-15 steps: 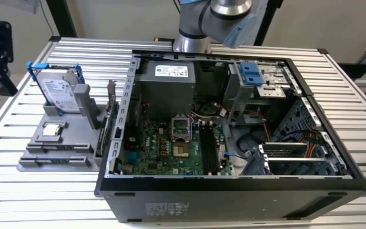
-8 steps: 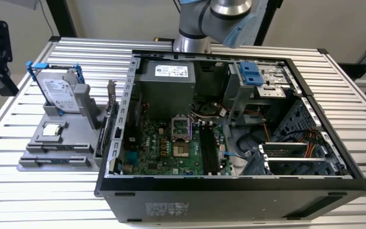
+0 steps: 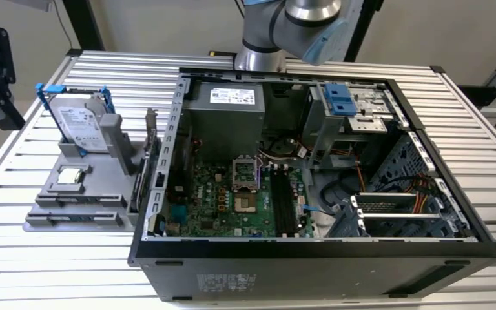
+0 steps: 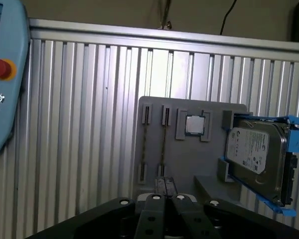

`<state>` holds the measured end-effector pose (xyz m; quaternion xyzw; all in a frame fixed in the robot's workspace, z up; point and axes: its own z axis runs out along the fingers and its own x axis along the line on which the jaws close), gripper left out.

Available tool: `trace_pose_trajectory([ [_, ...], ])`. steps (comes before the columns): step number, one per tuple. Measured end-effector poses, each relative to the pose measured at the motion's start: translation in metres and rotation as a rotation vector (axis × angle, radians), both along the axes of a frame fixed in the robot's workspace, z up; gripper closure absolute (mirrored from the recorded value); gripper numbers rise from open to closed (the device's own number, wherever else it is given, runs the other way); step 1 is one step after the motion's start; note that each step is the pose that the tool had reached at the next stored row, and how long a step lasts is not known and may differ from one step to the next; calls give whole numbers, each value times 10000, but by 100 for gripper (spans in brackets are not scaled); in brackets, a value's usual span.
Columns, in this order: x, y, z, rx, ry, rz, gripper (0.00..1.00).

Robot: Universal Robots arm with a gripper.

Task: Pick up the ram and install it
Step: 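Pick up the ram and move it above insertion slot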

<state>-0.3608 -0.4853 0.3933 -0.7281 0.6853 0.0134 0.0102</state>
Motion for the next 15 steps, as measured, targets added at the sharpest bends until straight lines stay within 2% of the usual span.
trace_pose_trajectory([
  [4, 1, 2, 1, 15, 1, -9, 100],
  [9, 0, 3, -1, 197, 0, -99, 100],
  [11, 0, 4, -2, 227, 9, -152, 100],
  [13, 1, 2, -3, 227, 81, -176, 100],
  [15, 1, 2, -5, 226, 214, -203, 100],
])
